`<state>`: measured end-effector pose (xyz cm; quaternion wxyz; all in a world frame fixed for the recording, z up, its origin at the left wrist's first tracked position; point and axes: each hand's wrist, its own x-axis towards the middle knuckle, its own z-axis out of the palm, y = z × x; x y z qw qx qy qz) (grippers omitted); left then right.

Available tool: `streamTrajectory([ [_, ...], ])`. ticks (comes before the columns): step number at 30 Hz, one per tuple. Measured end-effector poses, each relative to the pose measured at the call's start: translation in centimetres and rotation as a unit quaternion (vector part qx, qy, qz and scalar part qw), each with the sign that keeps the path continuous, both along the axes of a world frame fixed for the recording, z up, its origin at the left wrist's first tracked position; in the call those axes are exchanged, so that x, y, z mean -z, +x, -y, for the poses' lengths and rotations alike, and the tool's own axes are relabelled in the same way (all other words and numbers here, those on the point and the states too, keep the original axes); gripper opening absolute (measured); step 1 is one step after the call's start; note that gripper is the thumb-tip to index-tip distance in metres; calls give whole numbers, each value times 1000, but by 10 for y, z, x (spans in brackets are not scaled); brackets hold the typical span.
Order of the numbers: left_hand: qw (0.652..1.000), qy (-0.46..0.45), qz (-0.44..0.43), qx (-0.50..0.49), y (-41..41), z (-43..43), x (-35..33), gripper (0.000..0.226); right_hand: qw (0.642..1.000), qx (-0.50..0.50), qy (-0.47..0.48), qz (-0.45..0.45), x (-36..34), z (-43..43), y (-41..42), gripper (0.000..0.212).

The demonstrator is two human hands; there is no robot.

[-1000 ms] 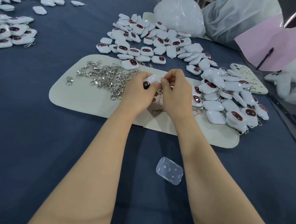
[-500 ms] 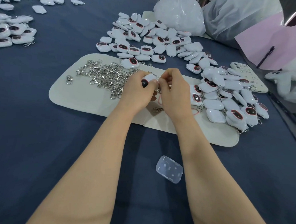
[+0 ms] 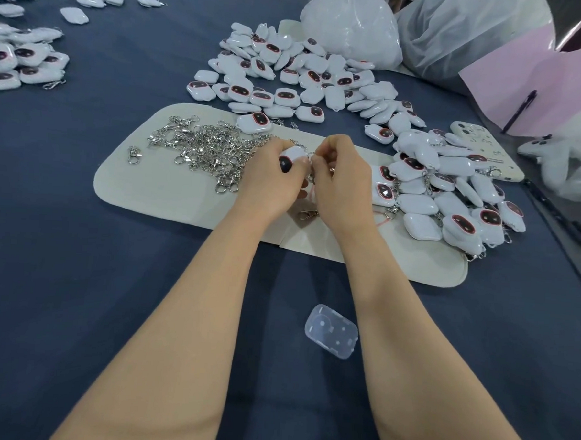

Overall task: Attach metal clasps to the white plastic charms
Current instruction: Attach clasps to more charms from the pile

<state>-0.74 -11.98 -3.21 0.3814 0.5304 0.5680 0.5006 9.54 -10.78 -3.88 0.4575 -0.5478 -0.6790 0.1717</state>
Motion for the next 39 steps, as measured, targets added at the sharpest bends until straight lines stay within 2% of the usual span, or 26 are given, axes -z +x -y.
streamTrajectory([
  [5, 999, 36, 1, -36, 0, 3, -1, 30, 997, 22, -8, -71, -1, -2, 2, 11],
  [7, 999, 43, -9, -32, -1, 3, -1, 27, 997, 12, -14, -76, -1, -2, 1, 10],
  [11, 993, 63, -92, -26, 1, 4, -1, 11, 997, -8, -26, -71, -1, -2, 0, 9],
  [19, 979, 56, -189, -57, -3, -1, 3, 18, 995, -35, -80, -43, -1, -2, -4, 8],
  [23, 971, 62, -215, -89, -1, -1, 4, 21, 997, -25, -79, -10, 0, 0, -6, 9],
  [30, 966, 80, -219, -114, 2, 2, 1, 19, 998, 15, -46, -45, -1, 4, -15, 8],
  [36, 953, 62, -281, -92, 1, 4, 2, 17, 999, 3, -34, -12, -3, 4, -10, 11],
  [39, 953, 49, -287, -84, -1, 4, 1, 15, 999, -6, -33, -26, -5, 4, -9, 9],
])
